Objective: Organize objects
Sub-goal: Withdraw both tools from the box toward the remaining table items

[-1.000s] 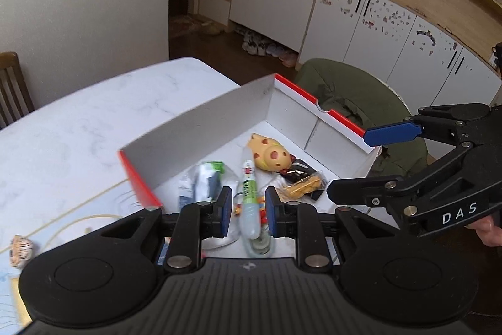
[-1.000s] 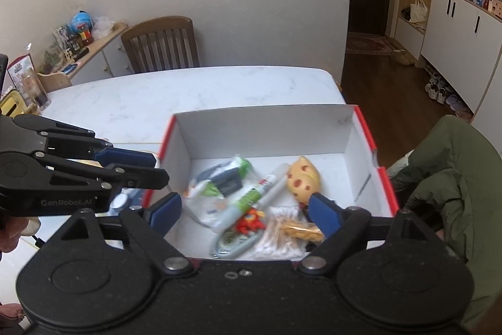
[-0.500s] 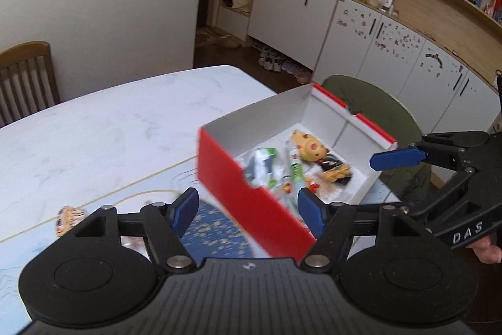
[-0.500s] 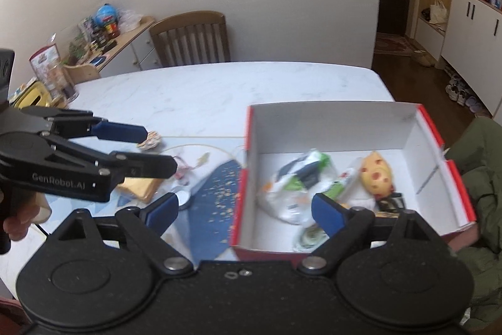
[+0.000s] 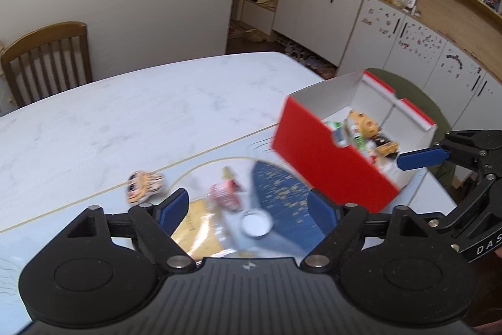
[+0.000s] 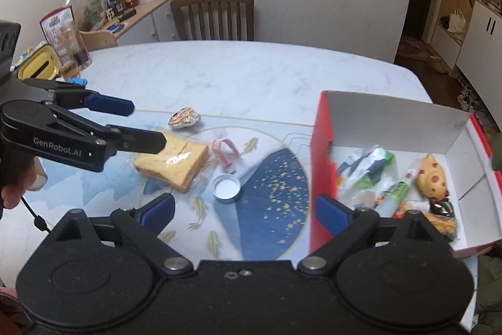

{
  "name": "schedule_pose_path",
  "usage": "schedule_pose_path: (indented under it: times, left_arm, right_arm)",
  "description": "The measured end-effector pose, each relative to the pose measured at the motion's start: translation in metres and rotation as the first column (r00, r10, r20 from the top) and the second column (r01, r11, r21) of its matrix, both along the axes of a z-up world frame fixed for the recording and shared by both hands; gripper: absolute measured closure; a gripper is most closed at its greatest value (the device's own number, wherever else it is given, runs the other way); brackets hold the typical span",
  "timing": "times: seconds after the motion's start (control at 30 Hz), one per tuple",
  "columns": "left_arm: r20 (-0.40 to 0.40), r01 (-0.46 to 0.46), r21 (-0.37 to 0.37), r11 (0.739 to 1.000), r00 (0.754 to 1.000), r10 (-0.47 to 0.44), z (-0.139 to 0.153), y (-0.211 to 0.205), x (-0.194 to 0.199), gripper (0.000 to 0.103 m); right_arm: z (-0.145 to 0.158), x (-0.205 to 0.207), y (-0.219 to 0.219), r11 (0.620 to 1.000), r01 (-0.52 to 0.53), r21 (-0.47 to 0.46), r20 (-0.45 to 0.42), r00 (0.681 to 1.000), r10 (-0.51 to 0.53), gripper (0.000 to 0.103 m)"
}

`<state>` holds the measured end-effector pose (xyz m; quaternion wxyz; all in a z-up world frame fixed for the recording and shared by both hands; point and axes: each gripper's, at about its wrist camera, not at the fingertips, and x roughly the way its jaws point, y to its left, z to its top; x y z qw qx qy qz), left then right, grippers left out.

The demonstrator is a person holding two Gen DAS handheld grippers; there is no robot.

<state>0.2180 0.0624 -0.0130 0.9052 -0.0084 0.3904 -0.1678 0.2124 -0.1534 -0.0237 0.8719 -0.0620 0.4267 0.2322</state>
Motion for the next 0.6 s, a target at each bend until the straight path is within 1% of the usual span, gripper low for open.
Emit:
schedule_pose_path:
  times: [0.07, 0.13, 0.2, 0.23, 0.4, 0.6]
  left_arm:
    - [-0.005, -0.013, 0.007, 1.000, 1.000, 0.013, -0.005, 0.011, 0.002, 0.018]
    - [-0.010, -0.028, 0.005, 1.000, 1.000, 0.028, -0.011, 0.022, 0.006, 0.014]
    - [-0.014, -0.045, -0.002, 0.999, 0.999, 0.045, -0.016, 0.034, 0.010, 0.004]
    - [-0.017, -0.054, -0.003, 0.999, 0.998, 0.054, -0.020, 0.038, 0.013, 0.002]
    - [-0.034, -0.108, 0.024, 0.994, 0.993, 0.109, -0.039, 0.060, 0.034, 0.001]
    - [-0.056, -0.156, 0.056, 0.986, 0.986, 0.160, -0.065, 0.078, 0.065, 0.001]
  right_arm:
    - [-0.005, 0.003, 0.009, 1.000, 0.005, -0.008, -0.011, 1.000, -0.005, 0.007]
    - [-0.009, 0.007, 0.018, 1.000, 0.007, -0.018, -0.014, 1.000, -0.007, 0.007]
    - [-0.013, 0.011, 0.026, 0.999, 0.012, -0.032, -0.018, 1.000, -0.012, 0.007]
    - [-0.015, 0.014, 0.030, 0.999, 0.014, -0.035, -0.020, 1.000, -0.015, 0.007]
    - [-0.027, 0.032, 0.049, 0.998, 0.023, -0.067, -0.013, 1.000, -0.024, 0.007]
    - [-0.043, 0.058, 0.069, 0.995, 0.025, -0.099, -0.031, 0.999, -0.028, 0.007]
